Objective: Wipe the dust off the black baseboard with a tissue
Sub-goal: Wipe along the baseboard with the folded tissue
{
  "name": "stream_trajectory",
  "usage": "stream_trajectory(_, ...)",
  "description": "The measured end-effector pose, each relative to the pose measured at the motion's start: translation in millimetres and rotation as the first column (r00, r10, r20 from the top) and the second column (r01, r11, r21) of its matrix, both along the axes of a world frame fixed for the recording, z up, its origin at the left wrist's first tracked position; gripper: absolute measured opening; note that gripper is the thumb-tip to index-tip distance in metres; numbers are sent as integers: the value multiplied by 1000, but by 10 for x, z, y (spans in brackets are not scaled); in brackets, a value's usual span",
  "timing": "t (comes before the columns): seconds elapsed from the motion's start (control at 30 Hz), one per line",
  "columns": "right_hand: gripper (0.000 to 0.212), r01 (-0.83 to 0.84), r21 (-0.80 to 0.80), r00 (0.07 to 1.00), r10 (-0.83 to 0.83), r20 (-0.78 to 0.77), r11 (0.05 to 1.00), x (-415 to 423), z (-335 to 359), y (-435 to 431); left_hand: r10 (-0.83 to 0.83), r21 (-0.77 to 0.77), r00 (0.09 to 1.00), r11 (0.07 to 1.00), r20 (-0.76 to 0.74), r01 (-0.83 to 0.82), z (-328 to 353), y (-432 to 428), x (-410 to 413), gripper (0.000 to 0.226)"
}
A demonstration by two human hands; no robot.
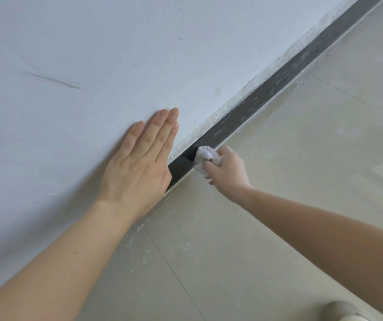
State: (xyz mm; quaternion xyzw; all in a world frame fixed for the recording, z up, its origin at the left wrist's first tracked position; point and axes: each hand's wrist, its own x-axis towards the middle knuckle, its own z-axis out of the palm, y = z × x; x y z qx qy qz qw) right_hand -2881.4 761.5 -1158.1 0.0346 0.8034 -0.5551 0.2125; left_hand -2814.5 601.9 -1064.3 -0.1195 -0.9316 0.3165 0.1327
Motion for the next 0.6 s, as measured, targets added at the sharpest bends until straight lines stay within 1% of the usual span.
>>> stream_trajectory(0.03,14,-9,14,999,9,-38,1000,-23,-4,-38,-2,8,1000,1000,1,2,6,12,-28,68)
stream_trajectory(0.17,22,43,98,988,-27,-154,994,-311,40,49,-7,37,1000,999,7,7,22,-8,-62,69)
stream_trajectory(0.2,22,62,107,987,-44,-157,992,-408,30,110,-9,33,1000,999,4,9,15,-17,-65,69)
stream_trajectory(0.27,16,149,110,983,-134,-127,983,-612,20,235,-7,19,1000,1000,-14,7,-15,-25,-77,68)
stream_trajectory(0.33,8,213,151,976,-201,-89,965,-767,61,367,4,-1,999,1000,-34,-4,-49,-20,-81,66)
stream_trajectory(0.37,10,223,182,974,-210,-89,958,-788,108,420,6,-12,999,1000,-45,-7,-66,-20,-85,65)
stream_trajectory(0.43,15,176,244,983,-154,-104,954,-694,209,463,3,3,998,1000,-57,-3,-80,-24,-100,63)
stream_trajectory(0.5,20,29,298,994,4,-107,954,-480,271,398,-7,25,998,1000,-68,8,-101,-23,-109,62)
stream_trajectory(0.57,20,-125,288,983,159,-96,950,-264,284,260,-16,13,997,1000,-77,17,-119,-22,-111,61)
stream_trajectory(0.6,19,-156,269,975,191,-111,950,-213,285,180,-19,7,997,1000,-78,20,-122,-28,-115,61)
